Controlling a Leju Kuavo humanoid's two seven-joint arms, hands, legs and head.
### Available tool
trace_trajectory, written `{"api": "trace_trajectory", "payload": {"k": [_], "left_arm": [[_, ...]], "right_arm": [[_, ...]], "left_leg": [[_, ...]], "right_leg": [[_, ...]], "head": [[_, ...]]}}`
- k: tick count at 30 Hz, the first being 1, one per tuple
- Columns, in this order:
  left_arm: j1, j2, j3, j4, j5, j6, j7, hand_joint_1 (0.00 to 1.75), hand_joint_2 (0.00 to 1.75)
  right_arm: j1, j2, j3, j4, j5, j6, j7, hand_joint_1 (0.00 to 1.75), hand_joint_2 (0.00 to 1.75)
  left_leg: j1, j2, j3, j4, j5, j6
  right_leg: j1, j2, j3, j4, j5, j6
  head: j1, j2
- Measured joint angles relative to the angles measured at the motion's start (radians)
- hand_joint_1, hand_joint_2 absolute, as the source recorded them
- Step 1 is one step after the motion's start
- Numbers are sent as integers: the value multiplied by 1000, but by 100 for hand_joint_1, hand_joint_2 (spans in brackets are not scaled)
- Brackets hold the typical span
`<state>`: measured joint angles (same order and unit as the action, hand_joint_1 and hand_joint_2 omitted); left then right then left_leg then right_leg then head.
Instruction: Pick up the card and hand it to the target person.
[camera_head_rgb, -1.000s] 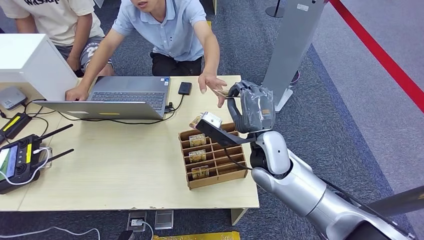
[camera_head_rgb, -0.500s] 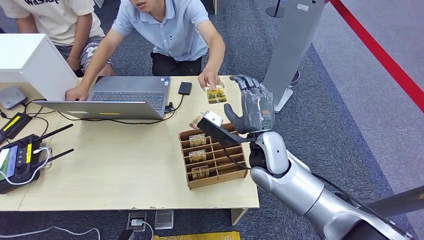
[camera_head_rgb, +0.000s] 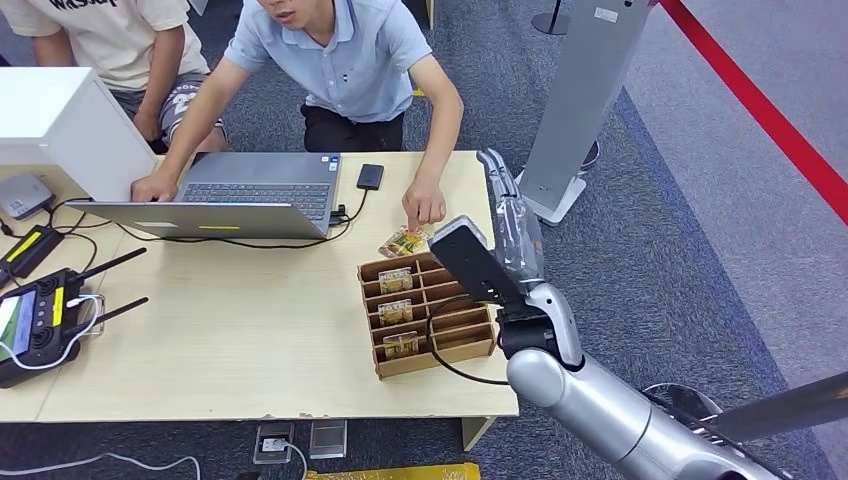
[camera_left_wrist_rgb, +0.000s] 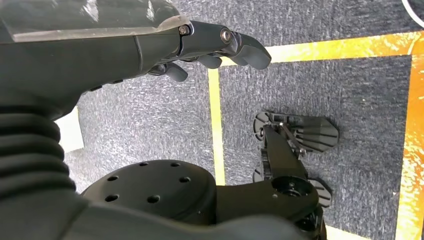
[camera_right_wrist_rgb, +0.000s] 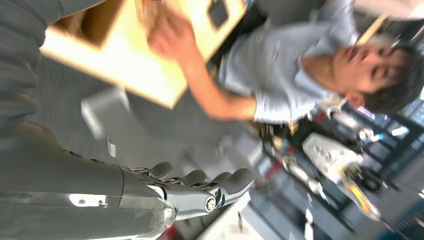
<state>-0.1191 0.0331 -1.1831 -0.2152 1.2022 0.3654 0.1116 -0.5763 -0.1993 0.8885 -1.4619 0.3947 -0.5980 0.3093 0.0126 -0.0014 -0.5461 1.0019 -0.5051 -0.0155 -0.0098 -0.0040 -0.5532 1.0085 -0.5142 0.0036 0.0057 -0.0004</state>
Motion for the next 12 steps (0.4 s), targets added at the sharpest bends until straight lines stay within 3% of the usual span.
{"api": "trace_trajectory", "payload": {"k": [5, 12], "left_arm": [[6, 1, 1, 0, 7, 5, -1, 0, 0], [9, 3, 1, 0, 9, 5, 2, 0, 0]], "right_arm": [[107, -27, -31, -105, -285, 50, -102, 0, 175], [246, -55, -76, -176, -525, 146, -148, 0, 175]], "left_leg": [[0, 0, 0, 0, 0, 0], [0, 0, 0, 0, 0, 0]], "right_leg": [[0, 0, 0, 0, 0, 0], [0, 0, 0, 0, 0, 0]], "head": [[0, 0], [-1, 0]]}}
